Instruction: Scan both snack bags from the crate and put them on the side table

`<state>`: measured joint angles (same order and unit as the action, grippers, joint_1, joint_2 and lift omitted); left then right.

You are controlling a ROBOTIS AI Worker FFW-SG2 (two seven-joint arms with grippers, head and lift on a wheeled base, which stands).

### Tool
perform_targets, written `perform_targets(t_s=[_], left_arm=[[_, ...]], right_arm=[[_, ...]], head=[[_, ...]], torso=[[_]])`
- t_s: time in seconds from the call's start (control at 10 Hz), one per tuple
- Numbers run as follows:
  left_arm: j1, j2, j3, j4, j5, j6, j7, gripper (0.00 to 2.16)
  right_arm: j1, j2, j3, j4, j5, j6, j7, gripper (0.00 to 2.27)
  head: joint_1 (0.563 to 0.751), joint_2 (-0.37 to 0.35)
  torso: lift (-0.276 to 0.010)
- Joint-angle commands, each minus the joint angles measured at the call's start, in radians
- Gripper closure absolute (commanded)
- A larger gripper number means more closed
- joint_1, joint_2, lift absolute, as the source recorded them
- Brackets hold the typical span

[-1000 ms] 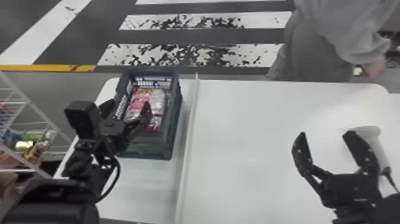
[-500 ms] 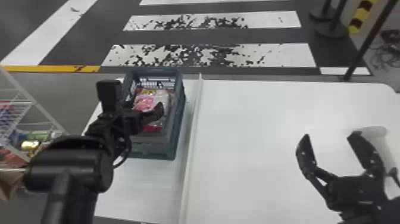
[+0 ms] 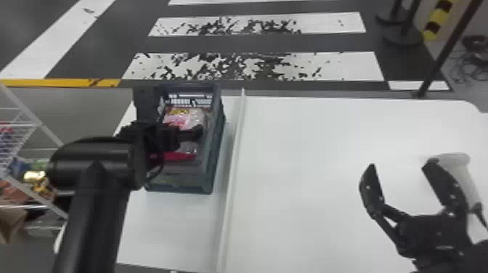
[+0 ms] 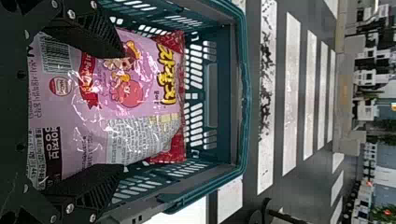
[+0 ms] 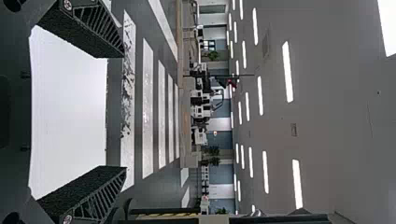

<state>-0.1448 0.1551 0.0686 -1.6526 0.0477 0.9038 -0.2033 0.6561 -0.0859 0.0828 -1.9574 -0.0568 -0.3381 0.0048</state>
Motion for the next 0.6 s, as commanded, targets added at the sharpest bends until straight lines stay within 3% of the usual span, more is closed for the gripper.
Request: perform_targets(t_s=[0.0, 0.1, 0.2, 0.3, 0.4, 0.5], left_arm=[[-0.055, 0.004, -0.009, 0.043, -0.014, 0.071, -0.024, 0.19], [-0.082, 0.006, -0.01, 0.073, -0.042, 0.126, -0.079, 0.26], [-0.105, 0.014, -0.006, 0.085, -0.065, 0.178, -0.163, 0.71], [-0.107, 0.014, -0.004, 0.085, -0.083, 0.197, -0.196, 1.26], [-0.113, 0.014, -0.001, 0.085, -0.121, 0.218, -0.262, 1.31], [-0.116, 0.009, 0.004, 0.085, -0.158, 0.261, -0.285, 1.97]], right_arm=[[0.0, 0.0, 0.0, -0.003, 0.006, 0.003, 0.0, 0.07], [0.0, 0.0, 0.0, -0.003, 0.006, 0.006, 0.0, 0.07], [0.0, 0.0, 0.0, -0.001, 0.006, 0.009, 0.001, 0.07], [-0.003, 0.0, 0.0, -0.001, 0.006, 0.015, 0.0, 0.07], [-0.003, -0.002, 0.0, -0.001, 0.006, 0.018, 0.0, 0.07], [-0.004, -0.003, 0.002, 0.0, 0.006, 0.018, 0.001, 0.07]], head=[[0.695, 0.113], [0.695, 0.111], [0.695, 0.106], [0.695, 0.099], [0.695, 0.099], [0.695, 0.099]], torso=[[-0.087], [-0.087], [-0.087], [-0.087], [-0.087], [-0.087]])
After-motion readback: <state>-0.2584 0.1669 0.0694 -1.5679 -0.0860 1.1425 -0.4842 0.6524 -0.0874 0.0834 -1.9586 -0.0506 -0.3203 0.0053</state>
